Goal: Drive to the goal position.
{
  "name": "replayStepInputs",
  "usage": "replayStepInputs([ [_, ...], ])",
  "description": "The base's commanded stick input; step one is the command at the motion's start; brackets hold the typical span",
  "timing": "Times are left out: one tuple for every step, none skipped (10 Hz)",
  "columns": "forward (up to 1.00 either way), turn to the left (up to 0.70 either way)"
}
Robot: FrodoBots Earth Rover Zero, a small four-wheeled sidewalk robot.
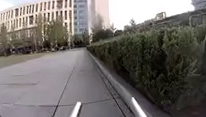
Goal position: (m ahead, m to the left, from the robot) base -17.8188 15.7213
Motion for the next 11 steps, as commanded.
replayStepInputs([
  [0.0, 0.45],
  [0.0, 0.45],
  [0.0, 0.45],
  [0.0, 0.45],
  [0.0, 0.45],
  [0.0, 0.45],
  [0.0, 0.45],
  [0.0, 0.45],
  [0.0, 0.45],
  [0.0, 0.45],
  [0.0, 0.45],
])
